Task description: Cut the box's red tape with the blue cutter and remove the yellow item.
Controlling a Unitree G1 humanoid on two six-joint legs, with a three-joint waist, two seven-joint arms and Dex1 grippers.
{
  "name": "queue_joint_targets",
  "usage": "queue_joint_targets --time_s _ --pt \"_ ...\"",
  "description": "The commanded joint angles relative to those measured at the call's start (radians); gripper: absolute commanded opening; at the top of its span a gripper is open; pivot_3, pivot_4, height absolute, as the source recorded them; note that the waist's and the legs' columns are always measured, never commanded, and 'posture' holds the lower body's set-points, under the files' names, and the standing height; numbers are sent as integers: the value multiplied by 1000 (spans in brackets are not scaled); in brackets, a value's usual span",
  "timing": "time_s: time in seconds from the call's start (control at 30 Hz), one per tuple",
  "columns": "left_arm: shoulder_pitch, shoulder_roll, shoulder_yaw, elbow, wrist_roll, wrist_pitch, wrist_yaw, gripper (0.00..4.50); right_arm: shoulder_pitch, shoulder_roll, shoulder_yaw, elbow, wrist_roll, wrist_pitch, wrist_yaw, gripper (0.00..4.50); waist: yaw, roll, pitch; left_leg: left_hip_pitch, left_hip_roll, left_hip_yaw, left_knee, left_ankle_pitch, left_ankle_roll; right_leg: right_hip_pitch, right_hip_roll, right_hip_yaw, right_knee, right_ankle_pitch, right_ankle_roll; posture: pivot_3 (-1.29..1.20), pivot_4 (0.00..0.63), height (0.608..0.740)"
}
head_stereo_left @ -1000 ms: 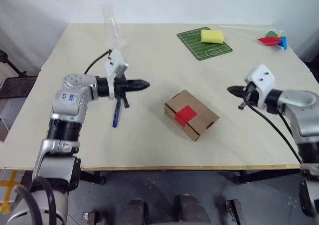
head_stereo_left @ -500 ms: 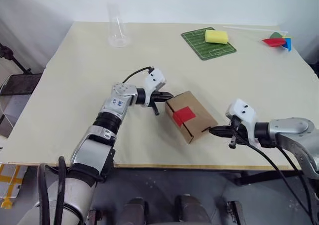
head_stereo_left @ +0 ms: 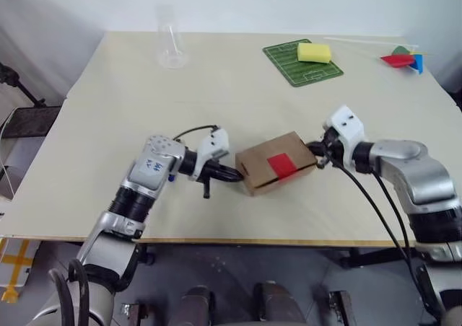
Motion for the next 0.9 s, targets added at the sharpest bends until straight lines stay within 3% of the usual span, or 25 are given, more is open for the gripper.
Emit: queue_joint_targets --time_s 0.03,0.27,0.4,0.47,0.57,0.63,0.9 --pt "-12 14 41 -97 -51 -89 -8 31 -22 -33 -76 49 -15 -71 -3 0 1 0 0 0 -1 -1 0 0 0 0 -1 -1 0 0 0 0 150 740" --pt "-196 2 193 189 -127 -177 56 31 138 -185 -153 -116 29 36 76 0 5 0 0 -2 -6 -4 0 1 2 2 -6 -7 -1 0 0 0 150 740" --pt "-296 -52 142 580 67 -479 344 31 376 -250 -187 -433 214 287 171 0 20 1 0 0 -5 -5 -1 1 3 4 -5 -12 0 0 0 0 150 740" --pt "-292 -90 107 667 103 -551 341 31 409 -269 -122 -510 177 294 147 0 17 1 0 1 -6 -3 -1 1 3 4 -6 -16 -1 0 0 0 150 740" --pt "-265 -136 62 667 102 -580 208 31 338 -135 -134 -513 217 361 39 0 16 -2 1 1 -7 1 0 2 4 4 -8 -17 -1 1 1 0 150 740" --pt "-249 -148 20 597 91 -495 92 31 285 -103 -110 -463 172 325 3 0 18 -2 2 0 -7 1 1 3 4 3 -9 -18 -1 1 2 0 150 740" --pt "-164 -216 -22 357 68 -306 74 31 118 -72 -17 -236 60 171 21 0 20 -2 1 0 -11 -2 -1 4 5 3 -11 -19 -1 1 3 0 150 740"
